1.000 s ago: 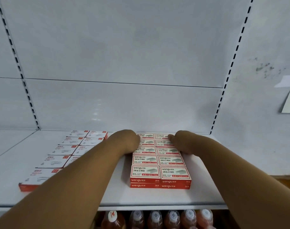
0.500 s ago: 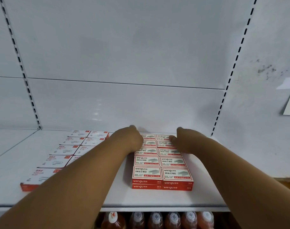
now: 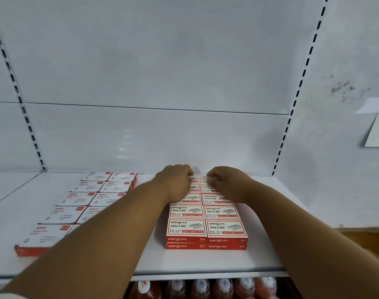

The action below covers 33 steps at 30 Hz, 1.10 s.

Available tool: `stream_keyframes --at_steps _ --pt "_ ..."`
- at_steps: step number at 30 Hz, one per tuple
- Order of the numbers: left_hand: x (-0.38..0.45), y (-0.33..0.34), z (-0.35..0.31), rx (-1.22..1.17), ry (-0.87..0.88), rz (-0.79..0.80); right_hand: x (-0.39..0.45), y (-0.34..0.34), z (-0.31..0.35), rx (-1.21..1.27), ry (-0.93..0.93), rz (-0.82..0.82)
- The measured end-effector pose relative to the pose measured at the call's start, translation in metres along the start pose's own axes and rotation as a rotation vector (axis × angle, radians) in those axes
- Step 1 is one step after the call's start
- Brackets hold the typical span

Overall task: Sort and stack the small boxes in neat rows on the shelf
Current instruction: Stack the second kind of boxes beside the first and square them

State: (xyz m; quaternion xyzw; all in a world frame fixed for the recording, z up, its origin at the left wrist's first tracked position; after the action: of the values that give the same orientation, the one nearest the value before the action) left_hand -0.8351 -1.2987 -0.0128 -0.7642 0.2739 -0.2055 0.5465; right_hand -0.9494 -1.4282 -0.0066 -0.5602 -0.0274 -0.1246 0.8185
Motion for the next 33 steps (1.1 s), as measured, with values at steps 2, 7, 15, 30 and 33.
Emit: stream_keyframes --at_steps 2,7,15,30,33 --pt "0.001 0.002 0.001 0.025 0.012 -0.019 -0.001 0.000 0.000 -0.006 -0.013 -0.025" --pt "0.002 0.004 0.002 0.063 0.011 -0.034 0.001 0.001 -0.001 -0.052 -0.047 -0.013" --pt "0.000 0.004 0.002 0.069 0.028 -0.020 0.008 -0.004 0.001 -0.050 -0.001 0.015" --pt "-0.004 0.000 -0.001 0.064 0.050 -0.048 0.003 0.000 0.006 -0.084 0.015 -0.023" --pt "-0.006 -0.009 0.001 -0.027 0.024 -0.058 -0.002 -0.010 0.006 -0.003 0.061 -0.113"
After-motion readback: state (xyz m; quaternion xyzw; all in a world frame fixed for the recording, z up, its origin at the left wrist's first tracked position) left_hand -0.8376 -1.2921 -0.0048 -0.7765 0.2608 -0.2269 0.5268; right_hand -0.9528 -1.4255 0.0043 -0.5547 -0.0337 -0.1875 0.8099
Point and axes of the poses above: each hand's wrist, its own x-axis towards the middle knuckle, its own y-axis out of the palm, z = x × y, the point moved 3 cm from there along x, towards the middle knuckle, and after that the axes turned 13 degrees about -y, right-handed, at the moved point
